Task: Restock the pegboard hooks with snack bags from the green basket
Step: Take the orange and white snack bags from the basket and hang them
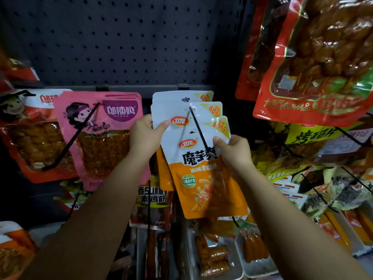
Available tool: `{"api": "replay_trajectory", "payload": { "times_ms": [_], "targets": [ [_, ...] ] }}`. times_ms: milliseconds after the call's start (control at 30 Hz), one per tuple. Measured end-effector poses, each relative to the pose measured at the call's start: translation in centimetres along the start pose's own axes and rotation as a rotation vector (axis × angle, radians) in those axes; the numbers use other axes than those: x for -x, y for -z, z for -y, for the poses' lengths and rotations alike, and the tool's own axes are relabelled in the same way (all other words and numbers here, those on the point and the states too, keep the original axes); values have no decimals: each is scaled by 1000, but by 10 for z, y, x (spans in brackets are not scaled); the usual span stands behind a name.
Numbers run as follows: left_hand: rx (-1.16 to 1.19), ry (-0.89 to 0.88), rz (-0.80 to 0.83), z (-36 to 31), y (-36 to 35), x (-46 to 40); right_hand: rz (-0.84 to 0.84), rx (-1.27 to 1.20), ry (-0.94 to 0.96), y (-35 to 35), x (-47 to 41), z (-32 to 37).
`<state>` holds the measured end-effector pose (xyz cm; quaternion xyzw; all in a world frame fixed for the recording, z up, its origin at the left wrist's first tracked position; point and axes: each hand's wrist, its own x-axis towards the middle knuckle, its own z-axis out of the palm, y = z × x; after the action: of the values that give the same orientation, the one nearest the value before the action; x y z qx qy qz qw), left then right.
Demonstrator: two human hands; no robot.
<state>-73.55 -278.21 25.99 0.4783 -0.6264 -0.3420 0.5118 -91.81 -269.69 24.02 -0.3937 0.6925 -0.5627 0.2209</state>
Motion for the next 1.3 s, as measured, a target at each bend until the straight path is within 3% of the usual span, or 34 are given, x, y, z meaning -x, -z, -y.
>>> {"api": "replay_trajectory", "payload": {
  "times_ms": [167,467,667,767,867,1000,1100,1300],
  "targets": [
    [-233,-73,-99,-1,-10,-26,-44,46,-70,-21,-29,10],
    [-341,129,-87,-8,-30,-53,-53,68,-152,-38,-46,17],
    [-71,143,-26,1,-31,-17,10,-115,-92,-20,-9,-1],
    [-17,98,-44,8,-31,17,61,-186,-73,-6,14,-4],
    [3,130,44,10,-32,45,83,-277,-40,13,36,-3],
    [1,40,58,11,-18,70,189,-453,-86,38,66,-1],
    [170,23,167,6,-10,93,263,-574,-165,49,85,-1],
    [345,-3,91,1,1,130,255,-541,-103,57,107,0]
  ]
}}
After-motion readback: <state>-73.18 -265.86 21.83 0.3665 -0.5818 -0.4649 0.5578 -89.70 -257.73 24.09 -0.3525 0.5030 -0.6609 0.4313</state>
